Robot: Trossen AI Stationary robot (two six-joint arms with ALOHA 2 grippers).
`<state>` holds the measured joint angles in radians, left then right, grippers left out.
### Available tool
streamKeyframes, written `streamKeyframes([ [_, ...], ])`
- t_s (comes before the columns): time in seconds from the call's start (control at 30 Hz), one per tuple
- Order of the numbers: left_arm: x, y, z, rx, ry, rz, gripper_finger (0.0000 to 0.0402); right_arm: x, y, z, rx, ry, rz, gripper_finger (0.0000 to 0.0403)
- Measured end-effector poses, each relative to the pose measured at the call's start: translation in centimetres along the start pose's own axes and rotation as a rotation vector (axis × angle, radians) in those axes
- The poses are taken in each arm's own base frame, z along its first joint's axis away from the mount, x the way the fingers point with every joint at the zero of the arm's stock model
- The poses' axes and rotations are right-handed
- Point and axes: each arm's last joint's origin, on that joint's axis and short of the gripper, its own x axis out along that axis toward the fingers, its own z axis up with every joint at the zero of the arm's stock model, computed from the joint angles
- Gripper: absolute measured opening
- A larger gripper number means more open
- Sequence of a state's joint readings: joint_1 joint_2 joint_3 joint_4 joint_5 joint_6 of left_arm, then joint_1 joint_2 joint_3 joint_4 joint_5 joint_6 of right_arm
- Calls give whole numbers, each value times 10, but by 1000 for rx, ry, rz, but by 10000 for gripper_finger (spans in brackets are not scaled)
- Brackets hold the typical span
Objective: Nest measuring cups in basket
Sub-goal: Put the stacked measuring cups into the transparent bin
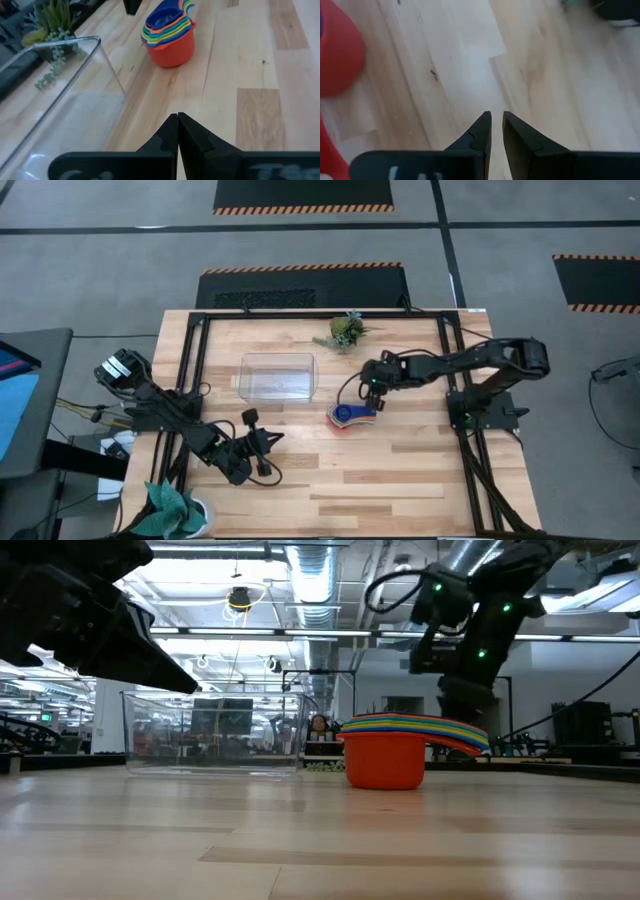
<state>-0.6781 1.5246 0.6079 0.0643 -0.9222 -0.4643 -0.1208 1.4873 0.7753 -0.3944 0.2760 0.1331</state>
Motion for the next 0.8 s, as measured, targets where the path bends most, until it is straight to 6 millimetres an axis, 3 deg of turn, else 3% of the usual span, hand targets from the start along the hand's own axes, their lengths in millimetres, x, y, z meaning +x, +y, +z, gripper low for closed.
streamKeyframes([
  [0.17,0,0,0,44,-4,8,0,11,1,13,-5,24,47,69],
  [0.37,0,0,0,63,-5,8,0,21,15,31,-43,81,202,69],
  [0.6,0,0,0,60,-1,0,0,39,44,51,-107,146,244,69],
  [0.8,0,0,0,58,1,1,0,38,73,74,-151,108,314,69],
])
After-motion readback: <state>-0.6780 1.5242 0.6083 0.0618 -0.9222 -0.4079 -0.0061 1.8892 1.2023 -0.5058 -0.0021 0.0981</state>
